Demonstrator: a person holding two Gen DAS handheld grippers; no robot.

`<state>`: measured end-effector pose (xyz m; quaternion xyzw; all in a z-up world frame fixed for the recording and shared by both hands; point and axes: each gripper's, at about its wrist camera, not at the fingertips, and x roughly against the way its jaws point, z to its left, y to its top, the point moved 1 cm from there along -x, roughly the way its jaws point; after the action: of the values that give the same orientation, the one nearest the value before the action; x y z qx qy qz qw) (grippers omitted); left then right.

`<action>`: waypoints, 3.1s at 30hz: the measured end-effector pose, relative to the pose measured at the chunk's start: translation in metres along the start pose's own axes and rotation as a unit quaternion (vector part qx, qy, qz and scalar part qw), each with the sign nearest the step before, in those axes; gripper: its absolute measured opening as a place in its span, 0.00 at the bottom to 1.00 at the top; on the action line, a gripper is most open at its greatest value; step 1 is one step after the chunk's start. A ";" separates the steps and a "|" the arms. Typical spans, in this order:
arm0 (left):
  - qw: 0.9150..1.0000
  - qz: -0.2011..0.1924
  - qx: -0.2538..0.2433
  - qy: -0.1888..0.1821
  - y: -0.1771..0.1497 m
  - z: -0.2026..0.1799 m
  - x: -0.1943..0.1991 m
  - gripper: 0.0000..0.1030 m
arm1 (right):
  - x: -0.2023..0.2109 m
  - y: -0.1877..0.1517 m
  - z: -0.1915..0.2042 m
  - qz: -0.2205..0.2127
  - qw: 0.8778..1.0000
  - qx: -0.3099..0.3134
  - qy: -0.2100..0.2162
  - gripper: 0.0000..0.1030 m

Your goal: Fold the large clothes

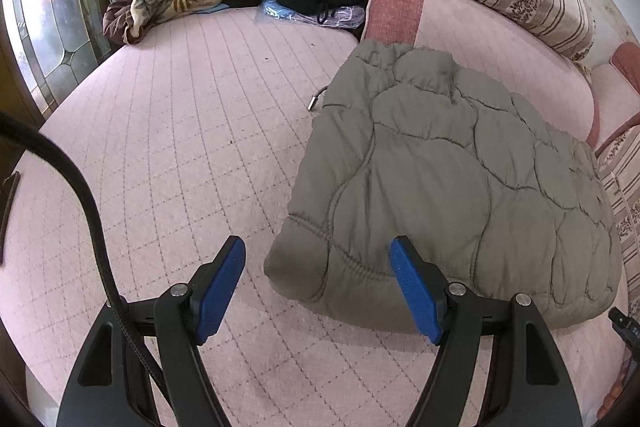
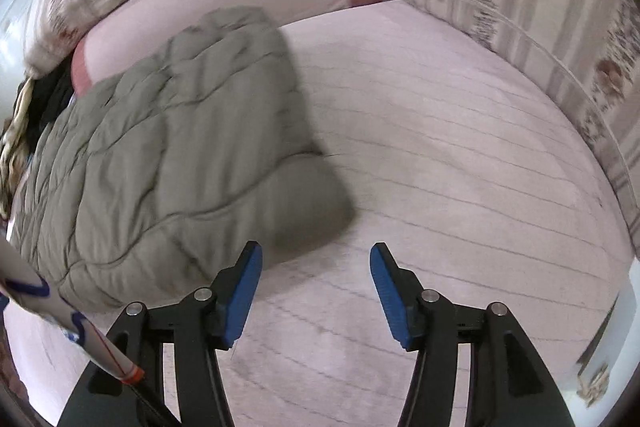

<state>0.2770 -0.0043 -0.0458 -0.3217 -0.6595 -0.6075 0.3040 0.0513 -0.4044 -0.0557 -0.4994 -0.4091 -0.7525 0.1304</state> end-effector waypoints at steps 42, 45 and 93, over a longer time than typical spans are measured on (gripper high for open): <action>0.958 0.114 0.148 -0.220 0.034 0.039 -0.084 0.83 | -0.086 0.041 -0.016 0.067 0.969 -0.091 0.221 1.00; 0.945 0.133 0.154 -0.255 0.029 0.032 -0.094 0.90 | -0.102 0.044 -0.012 0.082 0.960 -0.110 0.245 1.00; 0.977 0.085 0.052 -0.189 0.008 0.010 -0.009 0.42 | -0.053 0.037 0.003 0.076 0.969 -0.070 0.222 0.38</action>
<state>0.2890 0.0058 -0.0485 -0.4693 -0.7063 -0.4723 0.2404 0.1002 -0.4374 -0.0825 -0.3573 -0.2768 -0.8593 0.2396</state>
